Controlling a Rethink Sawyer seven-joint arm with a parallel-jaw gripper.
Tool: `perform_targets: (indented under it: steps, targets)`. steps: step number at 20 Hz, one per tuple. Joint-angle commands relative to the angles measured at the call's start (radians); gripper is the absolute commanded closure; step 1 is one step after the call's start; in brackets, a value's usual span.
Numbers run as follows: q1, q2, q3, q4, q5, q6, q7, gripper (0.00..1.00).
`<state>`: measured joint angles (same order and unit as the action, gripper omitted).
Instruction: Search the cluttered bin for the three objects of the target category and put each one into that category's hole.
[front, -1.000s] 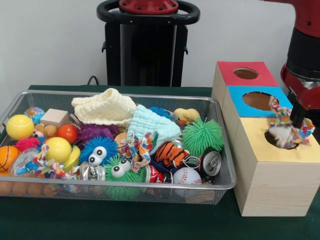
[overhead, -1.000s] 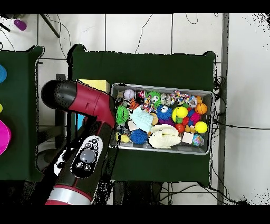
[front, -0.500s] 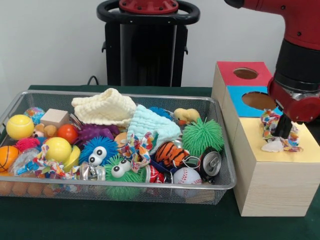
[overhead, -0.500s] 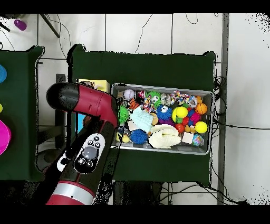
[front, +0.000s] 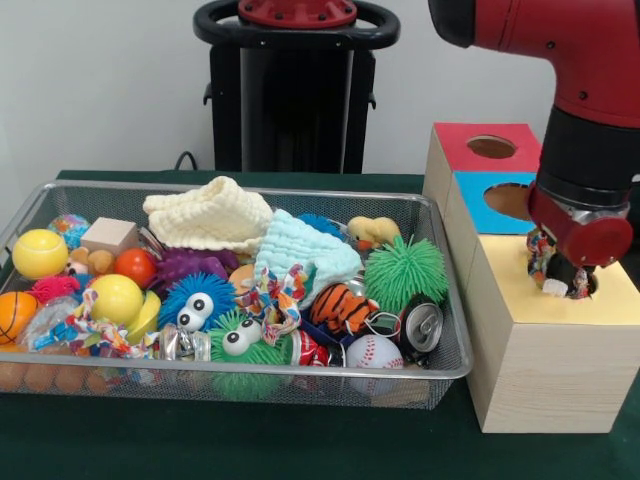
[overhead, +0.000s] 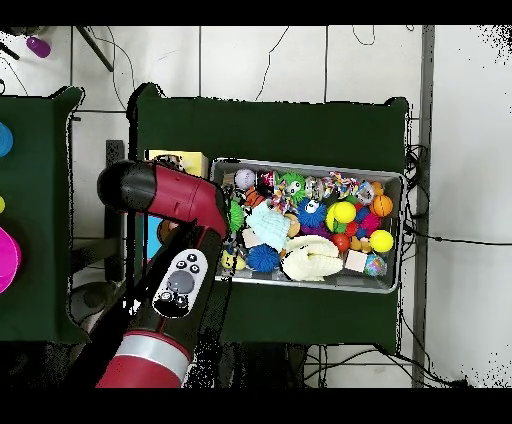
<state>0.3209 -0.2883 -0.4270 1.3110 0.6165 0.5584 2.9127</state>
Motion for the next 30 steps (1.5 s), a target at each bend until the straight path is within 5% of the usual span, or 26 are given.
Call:
perform_targets:
  steps: [1,18,19,30]
  targets:
    - [-0.046,0.069,0.153,0.164,-0.077,-0.171,0.0,1.0]
    - [-0.043,0.095,0.149,0.154,-0.169,-0.217,0.004,1.0]
    - [-0.042,0.096,0.147,0.151,-0.169,-0.212,0.004,0.0]
    - [-0.041,0.092,0.133,0.129,-0.166,-0.17,0.032,0.0]
